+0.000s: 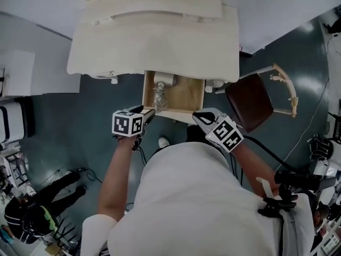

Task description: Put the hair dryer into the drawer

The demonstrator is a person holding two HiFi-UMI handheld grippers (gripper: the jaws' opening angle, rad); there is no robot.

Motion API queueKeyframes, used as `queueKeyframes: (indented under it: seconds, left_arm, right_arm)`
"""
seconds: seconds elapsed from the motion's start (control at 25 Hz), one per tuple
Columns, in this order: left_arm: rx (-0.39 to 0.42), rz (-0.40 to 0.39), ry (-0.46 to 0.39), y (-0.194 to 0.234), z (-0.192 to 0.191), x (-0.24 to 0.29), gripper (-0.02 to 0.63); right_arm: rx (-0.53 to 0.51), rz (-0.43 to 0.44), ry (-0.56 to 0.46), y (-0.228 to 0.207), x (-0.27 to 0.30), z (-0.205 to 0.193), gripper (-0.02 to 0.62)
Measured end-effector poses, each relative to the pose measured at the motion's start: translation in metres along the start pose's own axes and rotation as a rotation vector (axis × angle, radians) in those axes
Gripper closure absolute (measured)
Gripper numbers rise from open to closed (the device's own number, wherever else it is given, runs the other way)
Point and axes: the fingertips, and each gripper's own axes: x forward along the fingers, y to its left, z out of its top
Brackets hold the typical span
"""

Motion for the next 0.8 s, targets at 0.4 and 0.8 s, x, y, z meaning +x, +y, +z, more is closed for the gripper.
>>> queueKeyframes:
  seconds: [0.4, 0.8]
  left_arm:
    - [0.027, -0.215, -0.235, -0.043, -0.078, -0.115, 0.571]
    - [0.150, -0.370, -0.265, -0.065, -0.154, -0.178, 0.606]
  right_arm:
    - [-0.035, -0.021, -0.023, 0.115, 0.033, 0.012, 0.597]
    - [-0.043, -0.027, -0.011, 0.224, 0.068, 0.006, 0.597]
